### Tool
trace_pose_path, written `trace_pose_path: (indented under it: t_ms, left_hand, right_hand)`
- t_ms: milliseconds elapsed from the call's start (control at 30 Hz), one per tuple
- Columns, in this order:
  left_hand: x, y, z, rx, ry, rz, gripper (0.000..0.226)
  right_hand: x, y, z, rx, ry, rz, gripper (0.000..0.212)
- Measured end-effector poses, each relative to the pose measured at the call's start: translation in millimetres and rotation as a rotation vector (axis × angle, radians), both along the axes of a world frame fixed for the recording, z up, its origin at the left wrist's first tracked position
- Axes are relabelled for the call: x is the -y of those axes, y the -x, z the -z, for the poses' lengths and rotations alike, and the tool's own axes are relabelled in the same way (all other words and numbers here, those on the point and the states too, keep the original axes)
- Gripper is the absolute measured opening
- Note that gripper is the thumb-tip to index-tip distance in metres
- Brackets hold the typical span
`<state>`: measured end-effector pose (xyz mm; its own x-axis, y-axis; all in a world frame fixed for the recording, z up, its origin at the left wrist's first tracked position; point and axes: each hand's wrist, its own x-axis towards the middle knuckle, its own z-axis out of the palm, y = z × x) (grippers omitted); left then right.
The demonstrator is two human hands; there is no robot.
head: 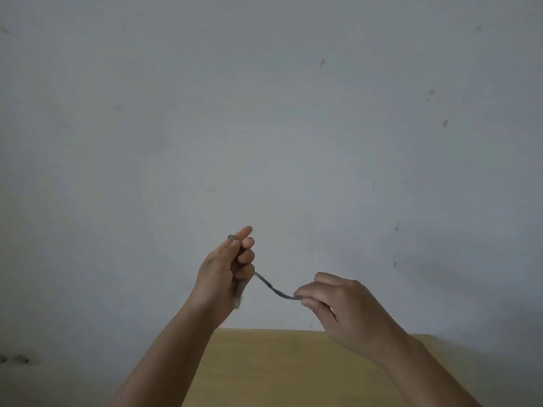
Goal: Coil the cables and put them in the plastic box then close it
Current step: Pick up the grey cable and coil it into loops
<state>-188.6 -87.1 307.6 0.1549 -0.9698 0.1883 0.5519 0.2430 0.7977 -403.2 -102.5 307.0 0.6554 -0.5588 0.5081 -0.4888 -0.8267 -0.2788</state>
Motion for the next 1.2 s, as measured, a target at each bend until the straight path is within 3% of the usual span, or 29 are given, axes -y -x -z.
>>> trace_pose_path:
  t_ms: [100,233,300,400,533,667,833,933,1000,1100,1200]
  left_hand:
    - [1.1,2.6,-1.6,0.226,-0.005,-0.074,0.031]
    - [-7.8,23.2,13.0,0.850,0.094,-0.104,0.032]
    - [-17.5,32.5,17.3,0.947,0.145,-0.033,0.037]
    - [-27.7,38.8,20.2,0.871,0.215,0.036,0.038]
    - [-31.4,46.4,20.1,0.569,0.218,0.183,0.043]
    - [-23.0,45.2,10.9,0.385,0.228,0.254,0.045]
    - [-5.4,29.2,1.5,0.162,0.230,0.192,0.049]
    - [5.6,15.7,-4.4,-0.005,0.222,0.052,0.045]
    - [13.9,5.7,-5.6,0.055,0.189,-0.115,0.041]
    - [20.0,3.6,0.0,0.403,0.158,-0.377,0.033]
    - [20.2,10.7,16.6,0.602,0.154,-0.388,0.037]
  right_hand:
    - [-1.4,-4.4,-5.2,-0.047,-0.031,-0.079,0.019]
    - [4.4,-15.1,-25.6,0.004,-0.035,-0.157,0.014]
    - [13.2,-15.6,-32.9,0.090,-0.067,-0.181,0.010]
    - [27.6,-11.0,-37.7,0.243,-0.251,-0.165,0.007]
    - [42.6,-8.4,-30.1,0.483,-0.484,-0.193,0.013]
    - [44.4,-20.9,-15.8,0.614,-0.584,-0.158,0.014]
    - [28.6,-41.5,16.3,0.493,-0.462,-0.031,0.030]
    - [20.4,-42.5,31.8,0.207,-0.348,0.052,0.035]
    - [11.1,-43.1,32.3,-0.009,-0.316,0.047,0.033]
    - [-2.3,-43.3,15.6,-0.148,-0.323,-0.029,0.028]
    - [-3.9,-42.6,-7.8,-0.217,-0.282,-0.046,0.022]
